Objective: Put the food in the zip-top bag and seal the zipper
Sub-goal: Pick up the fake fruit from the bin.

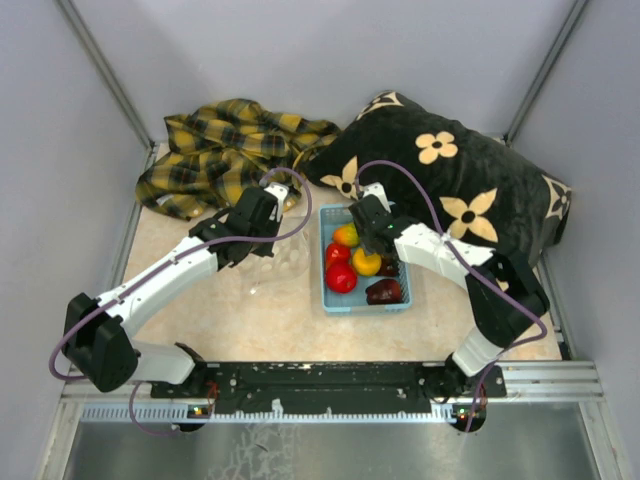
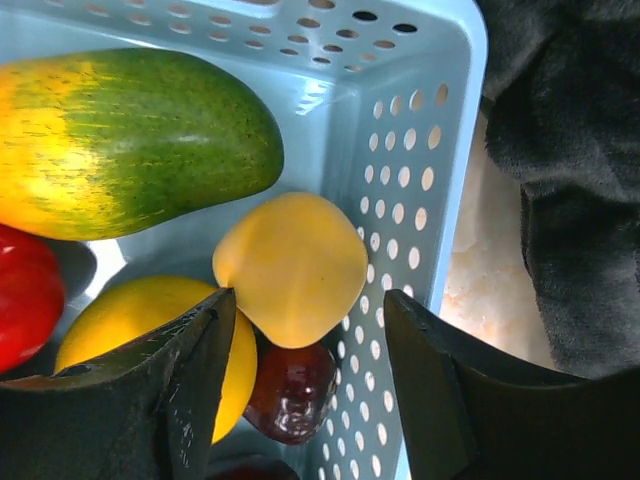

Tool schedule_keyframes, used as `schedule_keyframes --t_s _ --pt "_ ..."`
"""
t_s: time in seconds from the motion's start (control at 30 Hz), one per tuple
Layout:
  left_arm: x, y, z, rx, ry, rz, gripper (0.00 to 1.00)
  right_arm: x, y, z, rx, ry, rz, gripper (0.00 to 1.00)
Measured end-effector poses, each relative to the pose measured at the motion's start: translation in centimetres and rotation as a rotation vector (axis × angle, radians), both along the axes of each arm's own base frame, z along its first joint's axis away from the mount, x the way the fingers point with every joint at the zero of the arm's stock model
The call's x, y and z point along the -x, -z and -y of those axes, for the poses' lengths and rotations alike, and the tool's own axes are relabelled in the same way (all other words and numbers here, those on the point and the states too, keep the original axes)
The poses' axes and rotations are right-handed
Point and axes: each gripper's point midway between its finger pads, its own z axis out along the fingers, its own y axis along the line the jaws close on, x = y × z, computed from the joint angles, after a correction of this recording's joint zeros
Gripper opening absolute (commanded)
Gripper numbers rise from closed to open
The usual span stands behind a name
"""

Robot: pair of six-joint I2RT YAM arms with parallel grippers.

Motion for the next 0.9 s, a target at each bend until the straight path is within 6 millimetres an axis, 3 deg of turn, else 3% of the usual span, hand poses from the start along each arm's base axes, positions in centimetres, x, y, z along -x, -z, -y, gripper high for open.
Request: schedule_keyframes --t_s 0.17,0.5,0.7,0.9 --pt "0.0 0.0 0.1 0.007 0.005 -0.006 0.00 -0.4 1.4 1.1 0.074 0.021 -0.019 0.67" --pt "0.0 0.1 0.0 0.007 0.002 -0.007 0.00 -1.5 5.3 1.2 0.107 0.011 -0.126 0.70" --pt "-0.2 0.3 -0.2 0.003 -0.005 -0.013 0.00 -2.1 5.0 0.9 0.093 0.006 -0.104 0.74" --pt "-0.2 0.4 -0.2 0.003 -0.006 -0.015 0.00 -2.6 4.9 0.6 0.076 -0.007 -0.091 0.67"
